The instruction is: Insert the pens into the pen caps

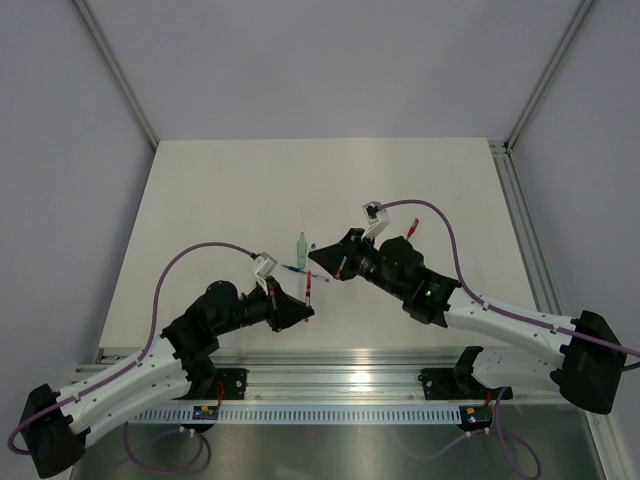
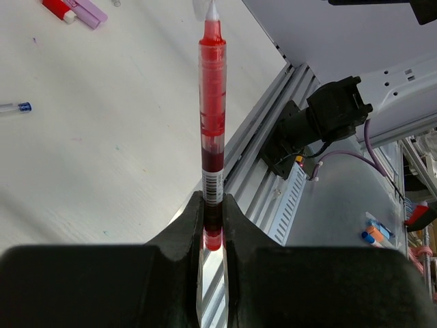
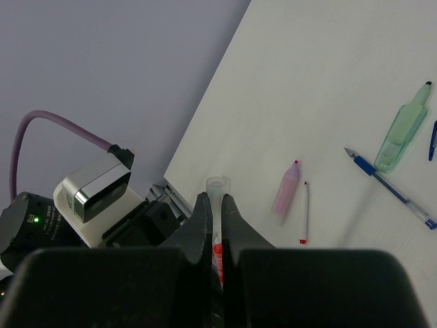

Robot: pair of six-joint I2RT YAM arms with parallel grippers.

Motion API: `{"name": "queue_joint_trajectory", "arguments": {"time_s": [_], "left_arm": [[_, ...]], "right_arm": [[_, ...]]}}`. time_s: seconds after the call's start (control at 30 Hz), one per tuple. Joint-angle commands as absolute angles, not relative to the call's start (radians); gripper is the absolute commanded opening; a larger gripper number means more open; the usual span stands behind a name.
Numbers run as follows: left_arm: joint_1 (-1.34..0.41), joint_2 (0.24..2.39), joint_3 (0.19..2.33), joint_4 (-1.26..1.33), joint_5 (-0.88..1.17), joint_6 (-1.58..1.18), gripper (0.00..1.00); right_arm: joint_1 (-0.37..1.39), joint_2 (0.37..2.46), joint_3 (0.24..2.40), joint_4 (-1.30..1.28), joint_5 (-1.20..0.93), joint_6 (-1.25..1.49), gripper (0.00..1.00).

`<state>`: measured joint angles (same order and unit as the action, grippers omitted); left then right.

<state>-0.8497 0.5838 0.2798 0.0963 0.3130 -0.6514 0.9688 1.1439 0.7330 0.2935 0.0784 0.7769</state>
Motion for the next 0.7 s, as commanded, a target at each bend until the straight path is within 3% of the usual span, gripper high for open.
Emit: {"name": "queue_joint_trajectory", "arguments": {"time_s": [0.0, 0.67], "left_arm": [[-0.853, 0.571, 0.321, 0.120, 0.281, -0.629, 0.00], [-0.851, 0.580, 0.394, 0.127, 0.270, -0.632, 0.00]], "right_arm": [[0.988, 1.135, 0.732, 0.302, 0.061, 0.772, 0.00], [1.046, 1.088, 0.627, 0.331, 0.081, 0.741, 0.00]]}}
